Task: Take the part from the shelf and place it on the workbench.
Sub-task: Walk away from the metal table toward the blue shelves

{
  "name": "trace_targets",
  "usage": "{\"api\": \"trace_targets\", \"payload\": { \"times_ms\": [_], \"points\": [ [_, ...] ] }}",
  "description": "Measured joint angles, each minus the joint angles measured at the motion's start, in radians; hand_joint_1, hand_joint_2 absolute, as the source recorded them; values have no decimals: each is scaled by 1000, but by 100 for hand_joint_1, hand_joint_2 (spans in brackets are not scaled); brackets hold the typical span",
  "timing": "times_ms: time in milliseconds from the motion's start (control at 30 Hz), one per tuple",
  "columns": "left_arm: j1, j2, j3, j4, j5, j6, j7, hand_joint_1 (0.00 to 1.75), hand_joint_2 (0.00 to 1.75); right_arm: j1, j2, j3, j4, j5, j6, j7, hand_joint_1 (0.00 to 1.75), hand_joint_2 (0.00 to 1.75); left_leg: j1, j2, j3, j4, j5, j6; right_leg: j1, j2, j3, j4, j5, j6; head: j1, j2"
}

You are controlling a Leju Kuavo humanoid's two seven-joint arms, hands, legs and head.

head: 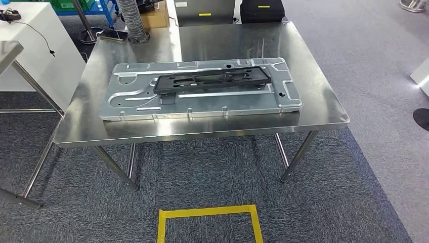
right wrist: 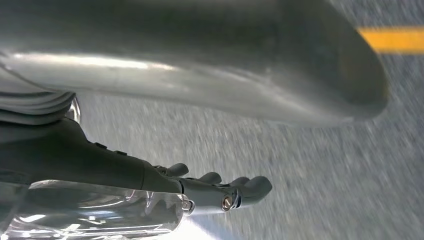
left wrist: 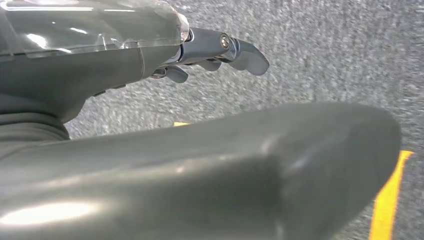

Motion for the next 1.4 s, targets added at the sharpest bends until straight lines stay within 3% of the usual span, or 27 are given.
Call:
{"api": "trace_targets", "payload": {
  "times_ms": [33, 100, 167, 233, 267, 333, 367, 433, 500, 533, 567, 600, 667, 733, 767, 833, 900, 1000, 1033, 1067, 1133, 1167, 1200, 1267, 1300, 1367, 1400],
  "points": [
    [0, 3, -2, 0, -3, 0, 1, 0, 0, -1, 8, -4, 3, -8, 8, 3, 0, 0, 0, 0, -5, 54, -17, -2, 2, -1, -18, 5, 11, -1, 0, 0],
    [-1, 9, -7, 0, -7, -1, -1, 0, 0, -4, 21, -14, 8, -17, 23, 7, 0, 0, 0, 0, 24, 77, 20, -2, 4, -1, -58, 20, 30, 1, 0, 0],
    [-5, 13, -14, 0, -11, -5, -10, 0, 0, -7, 32, -20, 12, -19, 38, 7, 0, 0, 0, 0, 116, -25, 65, 2, 5, -1, -95, 38, 45, 5, 0, 0],
    [-13, 16, -21, 0, -13, -12, -27, 0, 0, -10, 42, -24, 15, -19, 53, 5, 0, 0, -4, -1, 211, -164, 47, 11, 7, -2, -118, 55, 58, 14, 0, 0],
    [-16, 18, -22, 0, -14, -15, -36, 0, 0, -12, 46, -27, 16, -20, 60, 2, 0, 0, -6, -1, 235, -206, 33, 17, 8, -2, -123, 59, 66, 19, 0, 0],
    [-17, 21, -25, 0, -16, -18, -50, 0, 0, -15, 52, -35, 18, -26, 75, -6, 0, 0, -7, 1, 231, -225, 38, 31, 7, -2, -129, 58, 80, 29, 0, 0],
    [-17, 23, -27, 0, -18, -19, -54, 0, 0, -16, 54, -39, 19, -29, 82, -11, 0, 0, -5, 3, 222, -227, 49, 39, 6, 1, -135, 64, 70, 35, 0, 0],
    [-17, 27, -31, 0, -22, -19, -57, 0, 0, -15, 60, -43, 21, -32, 97, -25, 0, 0, -1, 6, 195, -230, 76, 52, 0, 6, -159, 123, -7, 48, 0, 0],
    [-16, 32, -35, 0, -26, -18, -57, 0, 0, -15, 67, -43, 23, -32, 112, -42, 0, 0, -1, 6, 164, -229, 100, 55, -7, 7, -187, 241, -109, 58, 0, 0],
    [-15, 34, -37, 0, -28, -17, -57, 0, 0, -16, 70, -43, 24, -31, 116, -49, 0, 0, -1, 6, 148, -227, 112, 54, -11, 7, -193, 297, -132, 61, 0, 0],
    [-15, 36, -39, 0, -29, -16, -56, 0, 0, -17, 73, -43, 25, -26, 120, -52, 0, 0, -1, 7, 132, -225, 124, 51, -14, 7, -187, 330, -127, 64, 0, 0],
    [-15, 38, -40, 0, -29, -16, -56, 0, 0, -18, 76, -42, 26, -15, 122, -53, 0, 0, -1, 7, 116, -221, 134, 49, -16, 7, -165, 331, -102, 66, 0, 0],
    [-14, 41, -42, 0, -31, -15, -56, 0, 0, -18, 81, -37, 27, 14, 128, -48, 0, 0, 0, 6, 86, -213, 152, 41, -20, 7, -74, 234, -47, 64, 0, 0],
    [-14, 42, -44, 0, -33, -16, -56, 0, 0, -21, 84, -29, 27, 30, 134, -45, 0, 0, -1, 6, 69, -206, 167, 30, -16, 8, 30, 82, -52, 56, 0, 0],
    [-14, 43, -45, 0, -33, -16, -56, 0, 0, -22, 86, -26, 27, 33, 136, -44, 0, 0, -2, 6, 63, -205, 176, 24, -13, 8, 57, 34, -65, 51, 0, 0],
    [-15, 43, -46, 0, -35, -18, -56, 0, 0, -22, 89, -20, 27, 39, 136, -42, 0, 0, -1, 7, 56, -205, 193, 10, -10, 8, 62, 3, -70, 38, 0, 0],
    [-13, 43, -46, 0, -35, -20, -57, 0, 0, -20, 91, -13, 28, 50, 136, -36, 0, 0, 2, 4, 43, -185, 167, 0, -10, 5, 44, 2, -52, 21, 0, 0],
    [-11, 43, -46, 0, -32, -21, -57, 0, 0, -19, 91, 4, 28, 76, 142, -30, 0, 0, 5, 2, 2, -31, 19, -5, -4, 0, 3, 6, -18, 1, 0, 0],
    [-12, 42, -46, 0, -31, -21, -57, 0, 0, -18, 91, 10, 28, 83, 146, -29, 0, 0, 6, 1, -7, 31, -12, -6, 0, 0, -13, 10, -7, -1, 0, 0],
    [-12, 41, -46, 0, -29, -22, -57, 0, 0, -18, 90, 16, 28, 88, 150, -29, 0, 0, 6, 1, -6, 74, -17, -6, 3, 0, -30, 13, 3, -2, 0, 0],
    [-13, 39, -46, 0, -26, -23, -57, 0, 0, -18, 90, 25, 28, 93, 154, -29, 0, 0, 5, 1, 39, 65, 32, -1, 8, 0, -65, 25, 22, -2, 0, 0],
    [-14, 39, -46, 0, -24, -23, -57, 0, 0, -18, 89, 29, 28, 95, 156, -29, 0, 0, 4, 1, 86, 12, 59, 4, 10, 1, -81, 32, 30, 0, 0, 0],
    [-16, 38, -45, 0, -23, -24, -57, 0, 0, -18, 89, 33, 28, 95, 158, -29, 0, 0, 1, 1, 140, -62, 65, 10, 12, 1, -95, 39, 37, 3, 0, 0],
    [-21, 37, -45, 0, -21, -24, -57, 0, 0, -18, 89, 39, 28, 96, 163, -29, 0, 0, -5, 1, 220, -191, 44, 21, 14, 0, -112, 47, 53, 12, 0, 0],
    [-22, 36, -45, 0, -20, -25, -58, 0, 0, -18, 89, 41, 28, 96, 166, -29, 0, 0, -9, 1, 234, -223, 33, 26, 13, -1, -117, 48, 62, 17, 0, 0],
    [-21, 33, -45, 0, -17, -24, -58, 0, 0, -17, 87, 45, 28, 97, 171, -30, 0, 0, -8, 3, 223, -239, 46, 38, 12, 1, -125, 47, 73, 29, 0, 0],
    [-20, 32, -45, 0, -16, -24, -58, 0, 0, -16, 86, 47, 28, 98, 174, -30, 0, 0, -5, 5, 213, -241, 58, 45, 11, 4, -132, 57, 58, 36, 0, 0]
  ]
}}
